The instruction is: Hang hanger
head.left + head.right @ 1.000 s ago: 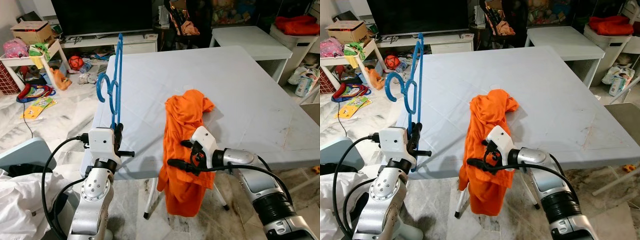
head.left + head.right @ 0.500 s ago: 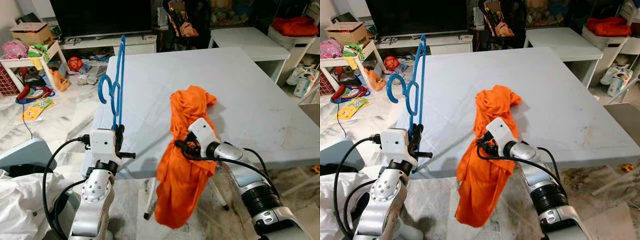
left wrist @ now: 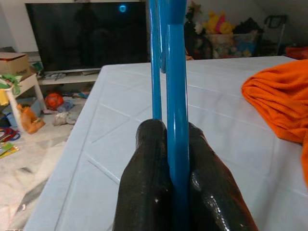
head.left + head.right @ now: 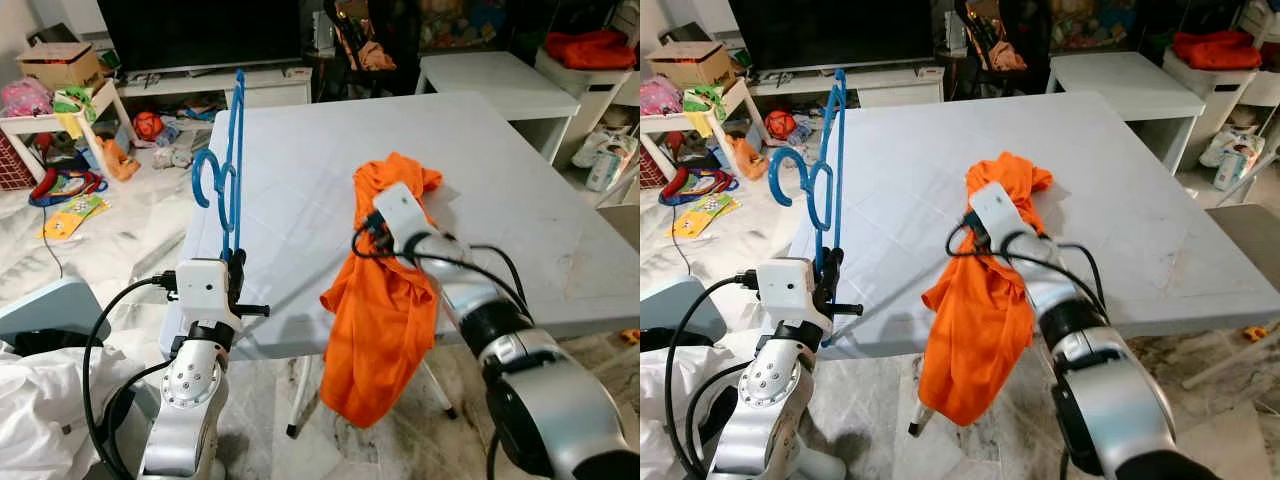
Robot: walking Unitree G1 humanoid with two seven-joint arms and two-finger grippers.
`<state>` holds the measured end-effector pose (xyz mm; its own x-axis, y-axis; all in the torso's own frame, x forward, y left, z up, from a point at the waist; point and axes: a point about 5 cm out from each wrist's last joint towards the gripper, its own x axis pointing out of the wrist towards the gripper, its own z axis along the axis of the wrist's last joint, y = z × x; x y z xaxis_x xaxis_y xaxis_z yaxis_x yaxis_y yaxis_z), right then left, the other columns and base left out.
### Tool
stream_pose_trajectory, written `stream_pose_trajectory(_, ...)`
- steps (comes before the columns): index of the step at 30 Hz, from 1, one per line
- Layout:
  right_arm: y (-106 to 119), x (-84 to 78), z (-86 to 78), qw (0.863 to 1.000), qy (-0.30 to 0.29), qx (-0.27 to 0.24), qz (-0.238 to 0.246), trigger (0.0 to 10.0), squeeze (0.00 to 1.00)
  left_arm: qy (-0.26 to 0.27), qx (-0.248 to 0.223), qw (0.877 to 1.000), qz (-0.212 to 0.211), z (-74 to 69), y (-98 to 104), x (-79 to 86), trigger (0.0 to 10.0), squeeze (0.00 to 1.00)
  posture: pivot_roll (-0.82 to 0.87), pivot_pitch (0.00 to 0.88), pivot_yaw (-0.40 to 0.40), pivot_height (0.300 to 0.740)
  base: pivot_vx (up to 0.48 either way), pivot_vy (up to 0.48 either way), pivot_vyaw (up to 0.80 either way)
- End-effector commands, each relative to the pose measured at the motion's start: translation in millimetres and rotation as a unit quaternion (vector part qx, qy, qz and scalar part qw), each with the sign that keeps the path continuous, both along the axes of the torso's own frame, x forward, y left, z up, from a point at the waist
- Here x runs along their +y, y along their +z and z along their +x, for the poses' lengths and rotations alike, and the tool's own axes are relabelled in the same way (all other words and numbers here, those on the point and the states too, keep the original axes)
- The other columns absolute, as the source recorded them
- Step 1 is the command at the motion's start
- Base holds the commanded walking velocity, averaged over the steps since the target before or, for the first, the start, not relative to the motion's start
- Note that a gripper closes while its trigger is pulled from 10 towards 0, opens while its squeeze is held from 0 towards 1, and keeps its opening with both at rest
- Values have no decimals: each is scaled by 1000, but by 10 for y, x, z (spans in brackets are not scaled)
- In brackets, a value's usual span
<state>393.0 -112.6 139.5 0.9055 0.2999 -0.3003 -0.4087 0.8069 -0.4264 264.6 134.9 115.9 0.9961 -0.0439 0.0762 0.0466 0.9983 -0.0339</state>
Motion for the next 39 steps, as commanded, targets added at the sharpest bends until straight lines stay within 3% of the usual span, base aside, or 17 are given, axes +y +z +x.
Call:
stream_pose_trajectory(1,38,29,39,1000,-17,3,14,0,0,10,29,1000,0,-37,-121,36,10000,0,-25,0,18,740,0,0,0)
stream_pose_trajectory(2,147,31,96,996,-58,0,68,0,0,10,30,1000,0,-38,-131,23,10000,0,-24,0,16,740,0,0,0)
stream_pose_trajectory(4,331,-34,171,986,-117,-29,111,0,0,8,29,1000,-1,-37,-130,3,10000,0,-23,0,16,740,0,0,0)
stream_pose_trajectory(7,559,-50,238,978,-139,-63,142,0,0,7,27,1000,0,-25,-118,2,10000,0,-20,0,16,740,0,0,0)
stream_pose_trajectory(8,756,-50,282,972,-146,-91,161,0,0,8,26,1000,0,-15,-108,13,10000,0,-19,0,16,740,0,0,0)
stream_pose_trajectory(14,1083,-105,334,957,-157,-143,198,0,0,11,24,1000,3,-10,-102,40,10000,0,-14,0,15,740,0,0,0)
stream_pose_trajectory(19,1117,-116,340,967,-130,-143,169,0,0,10,23,1000,4,-13,-101,31,10000,0,-15,0,16,740,0,0,0)
stream_pose_trajectory(20,1056,-123,331,976,-101,-131,138,8980,0,9,24,1000,6,-12,-101,31,10000,0,-15,0,16,740,0,0,0)
stream_pose_trajectory(21,1007,-131,321,981,-79,-120,128,10000,0,9,24,1000,6,-15,-103,34,10000,0,-9,0,16,740,0,0,0)
stream_pose_trajectory(23,930,-149,301,987,-45,-103,112,10000,0,10,26,1000,7,-20,-106,40,10000,0,-9,0,16,740,0,0,0)
stream_pose_trajectory(24,852,-227,276,990,-19,-88,106,10000,353,10,27,1000,7,-30,-113,46,10000,0,-13,0,22,740,0,0,0)
stream_pose_trajectory(25,852,-227,276,990,-19,-88,106,10000,353,10,27,1000,7,-30,-113,46,10000,0,-13,0,22,740,0,0,0)
stream_pose_trajectory(26,785,-360,251,991,-10,-73,109,10000,1000,7,31,999,9,-43,-128,46,10000,0,-17,0,29,740,0,0,0)
stream_pose_trajectory(29,688,-556,188,992,24,-45,117,10000,1000,1,35,999,11,-52,-142,37,10000,0,-20,0,35,740,0,0,0)
stream_pose_trajectory(33,546,-834,-13,985,146,-6,89,10000,1000,-9,28,999,15,-22,-100,18,10000,0,-29,0,46,740,0,0,0)
stream_pose_trajectory(36,450,-1058,-117,985,162,34,57,10000,1000,-8,30,999,16,-8,-110,43,10000,0,-38,0,50,740,0,0,0)
stream_pose_trajectory(39,384,-1195,-213,978,182,80,64,10000,1000,-10,32,999,18,-3,-121,39,10000,0,-44,0,54,740,0,0,0)
